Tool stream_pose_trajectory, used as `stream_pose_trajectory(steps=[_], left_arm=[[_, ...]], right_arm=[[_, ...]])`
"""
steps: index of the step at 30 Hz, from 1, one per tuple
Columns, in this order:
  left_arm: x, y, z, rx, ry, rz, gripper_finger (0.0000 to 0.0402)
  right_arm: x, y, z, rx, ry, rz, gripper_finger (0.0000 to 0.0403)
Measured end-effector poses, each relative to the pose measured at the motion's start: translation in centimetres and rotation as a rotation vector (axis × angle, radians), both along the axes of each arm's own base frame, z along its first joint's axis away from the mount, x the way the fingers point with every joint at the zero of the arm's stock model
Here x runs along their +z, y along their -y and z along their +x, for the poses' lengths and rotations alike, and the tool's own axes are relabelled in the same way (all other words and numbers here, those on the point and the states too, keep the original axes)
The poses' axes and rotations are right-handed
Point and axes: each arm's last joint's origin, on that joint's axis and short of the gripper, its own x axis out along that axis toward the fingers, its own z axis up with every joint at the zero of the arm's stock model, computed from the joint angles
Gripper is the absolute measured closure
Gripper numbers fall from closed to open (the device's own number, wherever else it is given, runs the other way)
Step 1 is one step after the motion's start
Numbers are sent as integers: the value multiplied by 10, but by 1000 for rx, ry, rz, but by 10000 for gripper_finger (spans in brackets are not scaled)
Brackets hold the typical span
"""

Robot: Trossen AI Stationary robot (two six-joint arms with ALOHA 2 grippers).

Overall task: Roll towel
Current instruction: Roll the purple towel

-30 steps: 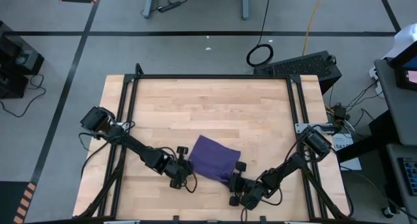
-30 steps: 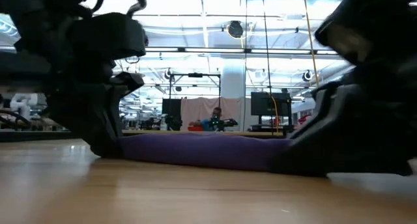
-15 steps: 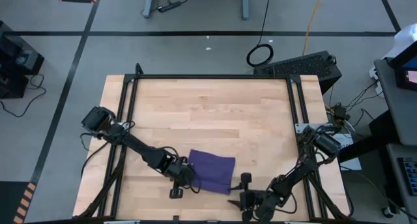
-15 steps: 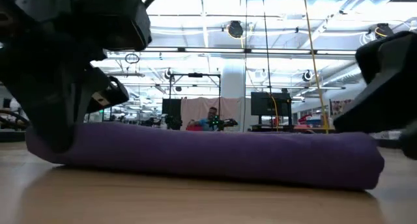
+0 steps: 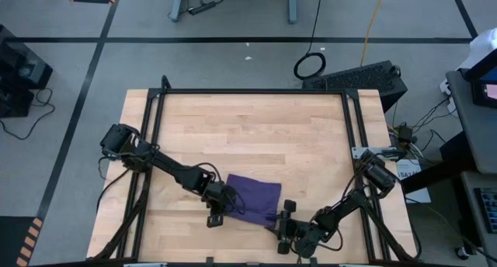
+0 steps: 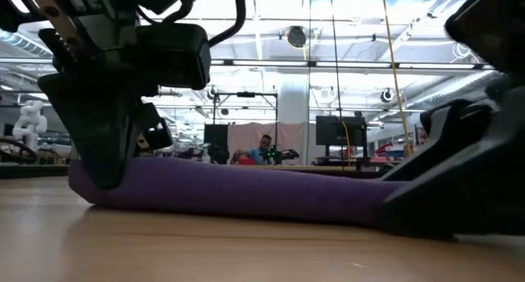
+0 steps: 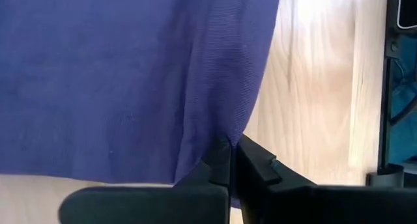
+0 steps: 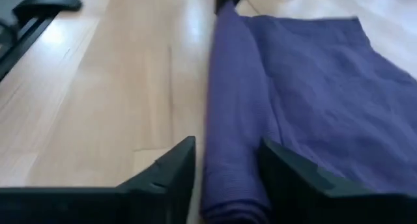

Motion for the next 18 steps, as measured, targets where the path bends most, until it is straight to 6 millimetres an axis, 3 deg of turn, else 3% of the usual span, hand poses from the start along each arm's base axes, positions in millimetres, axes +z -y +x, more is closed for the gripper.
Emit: stream_pose_trajectory(steps=[5,10,18], left_arm=[[0,0,1,-1,26,31,374],[0,3,-1,-28,63,94,327],[31,0,-20,-50,105,246,230]], right_arm=[[-1,5,3,-59,-5,89,320],[-1,6,3,-112,10,187,388],[-1,5,2,-181,34,330,382]])
